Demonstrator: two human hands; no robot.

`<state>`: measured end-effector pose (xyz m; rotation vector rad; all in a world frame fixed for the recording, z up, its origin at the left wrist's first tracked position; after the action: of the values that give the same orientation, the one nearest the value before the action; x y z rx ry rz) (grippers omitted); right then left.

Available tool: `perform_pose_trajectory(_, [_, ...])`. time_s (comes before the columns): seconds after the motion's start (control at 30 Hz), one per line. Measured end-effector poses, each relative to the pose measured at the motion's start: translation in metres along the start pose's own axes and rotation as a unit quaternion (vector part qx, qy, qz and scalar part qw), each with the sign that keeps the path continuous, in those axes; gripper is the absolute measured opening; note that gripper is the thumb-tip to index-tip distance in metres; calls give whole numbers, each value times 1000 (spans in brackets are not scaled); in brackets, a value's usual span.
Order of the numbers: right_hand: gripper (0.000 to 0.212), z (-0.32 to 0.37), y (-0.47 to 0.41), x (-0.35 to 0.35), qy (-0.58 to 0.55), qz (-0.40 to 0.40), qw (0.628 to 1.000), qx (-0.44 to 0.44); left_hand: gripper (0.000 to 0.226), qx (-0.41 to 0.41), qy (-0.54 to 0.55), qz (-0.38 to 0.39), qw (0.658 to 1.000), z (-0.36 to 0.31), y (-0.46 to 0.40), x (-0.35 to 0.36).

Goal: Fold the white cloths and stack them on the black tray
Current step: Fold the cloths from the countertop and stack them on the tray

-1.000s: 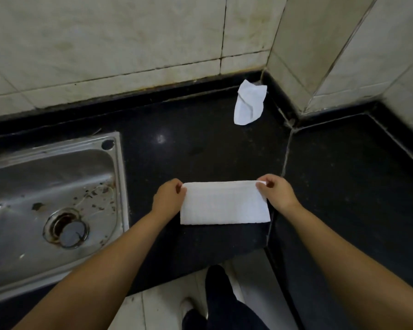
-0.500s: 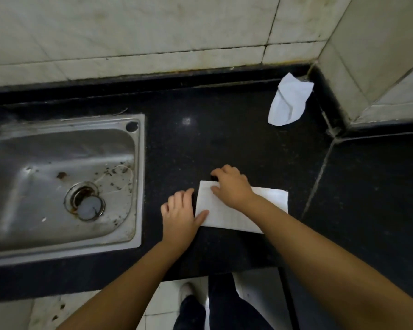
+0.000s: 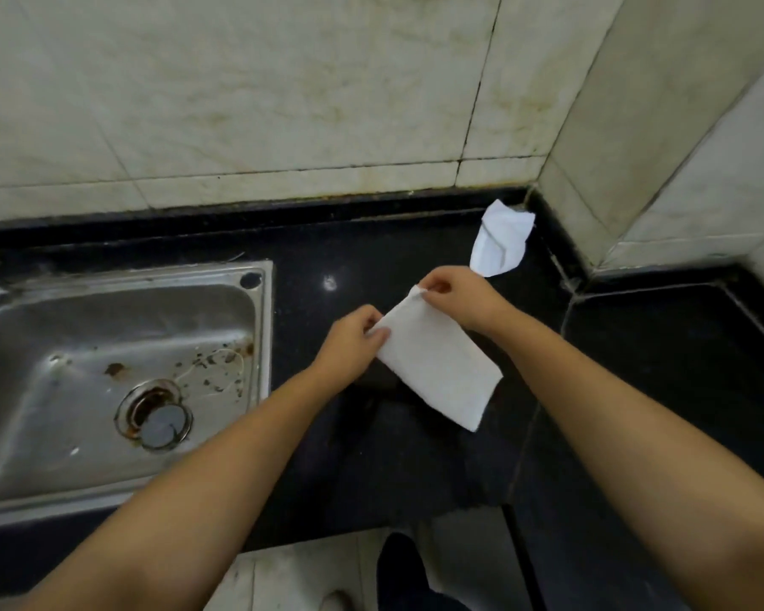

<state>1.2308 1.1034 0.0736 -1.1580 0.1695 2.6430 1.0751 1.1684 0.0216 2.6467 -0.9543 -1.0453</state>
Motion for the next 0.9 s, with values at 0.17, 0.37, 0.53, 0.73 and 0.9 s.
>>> perform_pose_trajectory(0.17, [14,22,22,-66,-66,-157,985,-41,5,142,37,-41,988,-81,8,-48])
perform_pose_trajectory(0.37, [20,-9,84,-20,-92,-138,986,-2,6,164,-19,-1,986,-41,33,-26])
perform_pose_trajectory(0.53, [14,-52,156,64,-65,-3,995,74,14,105,-100,152,978,50,62,34])
perform_pose_trajectory(0.73, [15,-71,153,83,-138,12,985,106,12,43,-59,218,973,73,49,46])
perform_pose_trajectory(0.9, [3,-81,88,61,-156,-68,975,145,11,4,9,121,993,40,-11,32])
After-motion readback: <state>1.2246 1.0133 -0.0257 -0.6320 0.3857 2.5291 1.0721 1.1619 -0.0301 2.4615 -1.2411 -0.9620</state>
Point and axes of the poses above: each hand's wrist, its own y-axis away from the middle knuckle, its own x-axis out of the palm, z = x × y, the point moved 4 cm from there along -y, towards the middle knuckle, and after that the axes turned 15 degrees about -x, right-handed, at the moved point
